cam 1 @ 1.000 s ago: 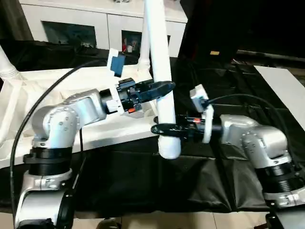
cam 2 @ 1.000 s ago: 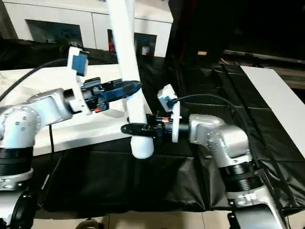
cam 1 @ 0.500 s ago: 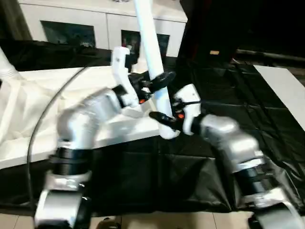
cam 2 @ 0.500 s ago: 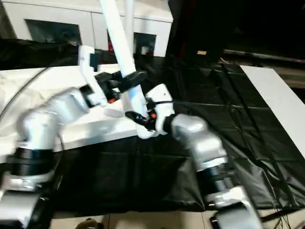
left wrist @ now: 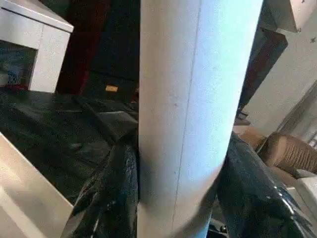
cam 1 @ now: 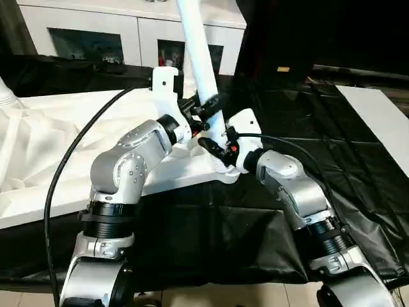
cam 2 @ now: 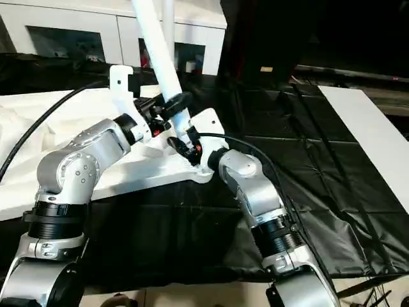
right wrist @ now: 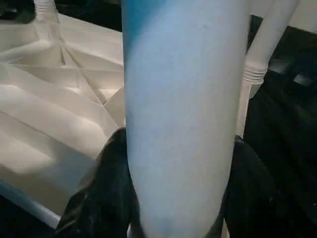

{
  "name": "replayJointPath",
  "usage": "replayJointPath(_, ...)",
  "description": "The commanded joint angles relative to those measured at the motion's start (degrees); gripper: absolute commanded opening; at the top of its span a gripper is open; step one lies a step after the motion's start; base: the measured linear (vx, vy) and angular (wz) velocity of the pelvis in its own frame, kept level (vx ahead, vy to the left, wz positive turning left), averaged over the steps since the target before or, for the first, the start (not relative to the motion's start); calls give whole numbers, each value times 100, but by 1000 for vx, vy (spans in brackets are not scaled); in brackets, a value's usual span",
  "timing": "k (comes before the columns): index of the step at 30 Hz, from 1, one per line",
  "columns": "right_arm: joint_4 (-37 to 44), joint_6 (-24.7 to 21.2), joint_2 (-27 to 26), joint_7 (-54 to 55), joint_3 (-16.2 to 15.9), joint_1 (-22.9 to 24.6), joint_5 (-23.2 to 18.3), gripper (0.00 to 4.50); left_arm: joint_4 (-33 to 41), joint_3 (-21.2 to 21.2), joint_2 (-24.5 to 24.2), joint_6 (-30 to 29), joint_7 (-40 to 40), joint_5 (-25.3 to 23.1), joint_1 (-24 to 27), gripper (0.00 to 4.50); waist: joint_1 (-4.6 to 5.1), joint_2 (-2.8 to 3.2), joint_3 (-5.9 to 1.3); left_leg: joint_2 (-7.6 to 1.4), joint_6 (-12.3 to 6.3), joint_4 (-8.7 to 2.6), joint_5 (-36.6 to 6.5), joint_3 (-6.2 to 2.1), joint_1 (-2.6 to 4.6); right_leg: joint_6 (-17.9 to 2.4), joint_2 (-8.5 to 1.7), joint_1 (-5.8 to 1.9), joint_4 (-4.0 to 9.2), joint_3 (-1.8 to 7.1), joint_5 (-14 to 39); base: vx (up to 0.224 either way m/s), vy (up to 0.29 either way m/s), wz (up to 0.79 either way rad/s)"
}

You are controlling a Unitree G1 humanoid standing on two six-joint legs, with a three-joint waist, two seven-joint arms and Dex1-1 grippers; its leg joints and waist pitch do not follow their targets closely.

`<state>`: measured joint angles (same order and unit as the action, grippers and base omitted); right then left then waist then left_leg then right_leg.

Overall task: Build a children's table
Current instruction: Insert table leg to table base

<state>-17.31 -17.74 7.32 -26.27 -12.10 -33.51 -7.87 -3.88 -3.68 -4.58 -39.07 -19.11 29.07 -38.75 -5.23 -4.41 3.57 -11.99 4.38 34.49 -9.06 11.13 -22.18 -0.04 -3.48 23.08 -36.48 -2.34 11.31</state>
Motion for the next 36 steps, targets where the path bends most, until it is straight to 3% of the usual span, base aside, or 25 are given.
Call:
replayJointPath(1, -86, 96, 15, 60, 152, -134, 29, 188, 10, 70, 87, 12, 6, 54, 30, 189, 0, 55, -412, -105, 260, -395, -1187, -79, 140, -727, -354, -247, 435, 222, 760, 0, 0, 0)
replayJointPath(4, 18, 185, -87, -171, 229, -96, -211, 188, -11, 8, 67, 16, -56, 69, 14, 187, 7, 56, -407, -106, 246, -400, -1232, -79, 138, -734, -354, -244, 442, 222, 804, 0, 0, 0)
replayJointPath(7, 144, 123, -157, -300, 377, -95, -474, 260, -7, -11, -32, -48, -224, 139, 1, 186, 7, 55, -411, -108, 214, -400, -1210, -81, 135, -749, -355, -251, 434, 223, 765, 0, 0, 0)
replayJointPath(8, 153, 122, -162, -304, 395, -99, -496, 260, -6, -12, -46, -55, -246, 146, -2, 186, 6, 48, -410, -109, 219, -401, -1189, -82, 135, -756, -354, -248, 431, 221, 753, 0, 0, 0)
replayJointPath(10, 282, -304, -47, -810, 577, -159, -967, 269, 118, 60, -381, -445, -796, 395, -30, 185, 0, 52, -411, -106, 170, -398, -1202, -74, 150, -784, -346, -240, 421, 221, 754, 0, 0, 0)
replayJointPath(15, 479, -1208, 313, -1663, 667, -261, -1569, 308, 213, 153, -793, -937, -1421, 692, -55, 185, -11, 68, -402, -107, 162, -407, -1142, -71, 154, -872, -343, -249, 416, 218, 705, 0, 0, 0)
replayJointPath(17, 597, -1861, 678, -2318, 763, -335, -2053, 319, 302, 131, -1031, -1194, -1863, 986, -70, 185, -13, 56, -405, -93, 158, -397, -1144, -63, 157, -916, -339, -262, 418, 219, 751, 0, 0, 0)
replayJointPath(20, 904, -2390, 1277, -3194, 570, -213, -2416, 351, 347, -8, -1191, -1431, -2221, 1352, -176, 185, -67, 55, -400, -107, 157, -398, -1054, -66, 144, -929, -354, -276, 418, 217, 728, 0, 0, 0)
replayJointPath(29, 1277, -2999, 1826, -3742, 369, -49, -2658, 425, 359, -122, -1340, -1733, -2730, 1817, -391, 185, -145, 20, -399, -115, 216, -386, -1077, -62, 161, -949, -383, -253, 449, 215, 1118, 0, 0, 0)
replayJointPath(30, 1301, -3056, 1858, -3773, 360, -51, -2682, 433, 356, -103, -1355, -1771, -2762, 1841, -397, 185, -149, 43, -393, -113, 222, -390, -1086, -68, 158, -934, -383, -254, 449, 215, 1161, 0, 0, 0)
replayJointPath(36, 1366, -3191, 1931, -3885, 314, -62, -2696, 437, 389, 161, -1484, -1784, -2949, 1730, -385, 185, -158, 34, -408, -119, 249, -388, -1045, -72, 155, -891, -387, -253, 442, 213, 1124, 0, 0, 0)
